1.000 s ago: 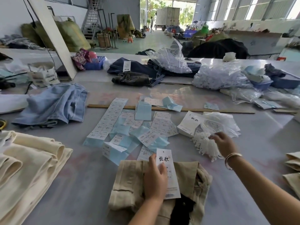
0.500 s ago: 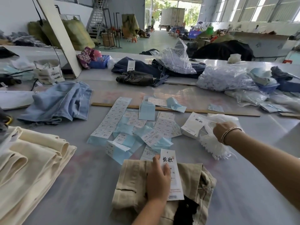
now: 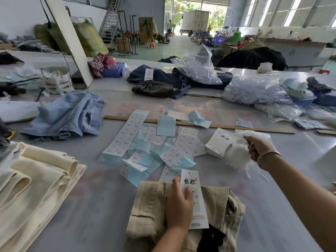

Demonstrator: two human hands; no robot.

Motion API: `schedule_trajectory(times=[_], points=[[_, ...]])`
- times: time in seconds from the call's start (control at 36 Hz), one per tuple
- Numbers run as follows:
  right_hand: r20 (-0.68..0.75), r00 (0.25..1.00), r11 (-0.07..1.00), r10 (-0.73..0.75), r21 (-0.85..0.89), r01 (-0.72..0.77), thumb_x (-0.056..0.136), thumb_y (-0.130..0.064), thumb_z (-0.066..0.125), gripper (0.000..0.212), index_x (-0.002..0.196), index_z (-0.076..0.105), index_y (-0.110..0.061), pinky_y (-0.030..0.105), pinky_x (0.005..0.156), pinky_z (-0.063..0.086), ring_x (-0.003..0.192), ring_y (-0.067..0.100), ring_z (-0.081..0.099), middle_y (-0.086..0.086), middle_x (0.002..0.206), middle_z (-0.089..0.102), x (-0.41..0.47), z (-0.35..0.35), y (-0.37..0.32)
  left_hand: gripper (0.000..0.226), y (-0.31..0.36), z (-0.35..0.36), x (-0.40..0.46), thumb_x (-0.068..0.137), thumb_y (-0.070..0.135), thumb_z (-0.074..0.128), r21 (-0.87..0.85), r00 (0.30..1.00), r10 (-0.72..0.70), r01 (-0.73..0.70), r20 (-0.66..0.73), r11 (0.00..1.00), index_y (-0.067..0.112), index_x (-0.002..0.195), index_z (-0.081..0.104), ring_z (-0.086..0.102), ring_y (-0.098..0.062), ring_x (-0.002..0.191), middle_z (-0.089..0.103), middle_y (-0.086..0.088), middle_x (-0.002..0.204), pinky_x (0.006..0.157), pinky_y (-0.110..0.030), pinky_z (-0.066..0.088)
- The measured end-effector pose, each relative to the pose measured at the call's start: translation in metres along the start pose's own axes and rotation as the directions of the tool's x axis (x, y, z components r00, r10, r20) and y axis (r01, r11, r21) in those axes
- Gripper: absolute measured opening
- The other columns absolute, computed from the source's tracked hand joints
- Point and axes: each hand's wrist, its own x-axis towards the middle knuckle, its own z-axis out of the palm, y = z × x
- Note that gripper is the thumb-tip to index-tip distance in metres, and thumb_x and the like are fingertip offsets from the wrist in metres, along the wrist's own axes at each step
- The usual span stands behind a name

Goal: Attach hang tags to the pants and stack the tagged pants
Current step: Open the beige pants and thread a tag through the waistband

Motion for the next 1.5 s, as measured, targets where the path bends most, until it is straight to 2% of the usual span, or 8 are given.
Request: schedule_trajectory(times=[0.22, 0.44, 0.58, 0.75, 0.94, 1.19, 1.33, 1.5], points=[[0.200, 0.953, 0.940, 0.229, 0.208, -0.270, 0.088, -0.030, 0.056, 0.028, 0.067, 0.038, -0.023, 0.017, 0.042, 0.028, 0.043, 0.010, 0.044, 0.004, 0.083, 0.071, -0.004, -0.003, -0.010, 0.024, 0.000, 0.000, 0.000, 0.091, 0.011, 0.062, 0.010, 1.000, 0.005, -0.005, 0.007, 1.000, 0.007, 0.114, 0.058, 0.044, 0.023, 0.069, 0.056, 0.013, 0.091, 0.061, 0.005, 0.036], [0.276, 0.916, 0.920, 0.290, 0.181, -0.346, 0.082, -0.023, 0.055, 0.045, 0.038, 0.047, -0.019, 0.026, 0.061, 0.033, 0.071, 0.015, 0.049, -0.003, 0.088, 0.061, -0.007, 0.001, -0.003, 0.025, -0.001, 0.000, 0.001, 0.092, 0.013, 0.060, 0.028, 0.999, 0.012, -0.014, 0.044, 1.000, 0.007, 0.117, 0.056, 0.047, 0.017, 0.072, 0.064, 0.004, 0.097, 0.061, 0.004, 0.037], [0.204, 0.977, 0.880, -0.066, -0.451, 0.153, 0.086, -0.017, 0.062, 0.025, 0.061, 0.067, -0.016, 0.030, 0.073, 0.039, 0.075, 0.016, 0.050, 0.004, 0.089, 0.064, -0.022, 0.016, -0.007, 0.023, -0.002, 0.001, 0.001, 0.091, 0.011, 0.062, 0.039, 1.000, 0.010, -0.011, 0.024, 0.999, 0.007, 0.114, 0.057, 0.048, 0.013, 0.072, 0.061, 0.009, 0.093, 0.061, 0.005, 0.036], [0.588, 0.752, 0.497, -0.299, -0.577, 0.649, 0.089, -0.023, 0.063, 0.017, 0.076, 0.074, -0.027, 0.023, 0.079, 0.046, 0.080, 0.012, 0.060, -0.008, 0.089, 0.067, -0.075, 0.034, 0.007, 0.024, 0.007, -0.033, 0.022, 0.095, 0.031, 0.057, -0.086, 0.881, -0.131, 0.190, 0.454, 0.978, 0.028, 0.117, 0.048, 0.066, -0.008, 0.092, 0.067, 0.010, 0.103, 0.082, -0.029, 0.055], [0.801, 0.552, -0.040, -0.234, -0.575, 0.817, 0.092, -0.054, 0.046, 0.030, 0.110, 0.066, -0.043, 0.030, 0.092, 0.015, 0.112, 0.003, 0.042, -0.023, 0.115, 0.058, -0.111, 0.047, 0.082, 0.047, -0.012, -0.108, 0.058, 0.090, 0.049, 0.055, 0.447, 0.728, 0.063, -0.484, 0.682, 0.752, 0.045, 0.134, 0.039, 0.057, -0.005, 0.098, 0.062, 0.015, 0.116, 0.068, -0.015, 0.039], [0.697, 0.499, 0.106, -0.515, -0.526, 0.844, 0.081, -0.046, 0.056, 0.026, 0.099, 0.071, -0.035, 0.034, 0.082, 0.032, 0.094, 0.016, 0.061, -0.014, 0.098, 0.068, -0.130, 0.055, 0.086, 0.055, -0.005, -0.115, 0.050, 0.091, 0.042, 0.053, 0.583, 0.790, 0.176, -0.564, 0.587, 0.585, 0.033, 0.143, 0.033, 0.038, -0.010, 0.120, 0.038, 0.011, 0.132, 0.100, -0.025, 0.031], [0.815, 0.293, -0.115, -0.500, -0.397, 0.911, 0.061, -0.037, 0.083, 0.018, 0.076, 0.072, -0.036, 0.028, 0.064, 0.049, 0.069, 0.010, 0.064, -0.017, 0.075, 0.065, -0.147, 0.073, 0.094, 0.049, 0.003, -0.091, 0.011, 0.083, 0.049, 0.063, 0.619, 0.900, 0.150, -0.395, 0.410, 0.679, 0.026, 0.126, 0.056, 0.050, -0.017, 0.116, 0.056, 0.005, 0.120, 0.106, -0.033, 0.035], [0.746, 0.399, -0.007, -0.534, -0.475, 0.880, 0.064, -0.028, 0.085, 0.019, 0.065, 0.067, -0.023, 0.024, 0.067, 0.047, 0.067, 0.017, 0.065, -0.007, 0.069, 0.064, -0.152, 0.086, 0.113, 0.037, -0.002, -0.085, 0.001, 0.085, 0.049, 0.060, 0.642, 0.941, 0.089, -0.290, 0.327, 0.710, 0.028, 0.115, 0.056, 0.049, -0.014, 0.111, 0.053, 0.010, 0.119, 0.094, -0.025, 0.041]])
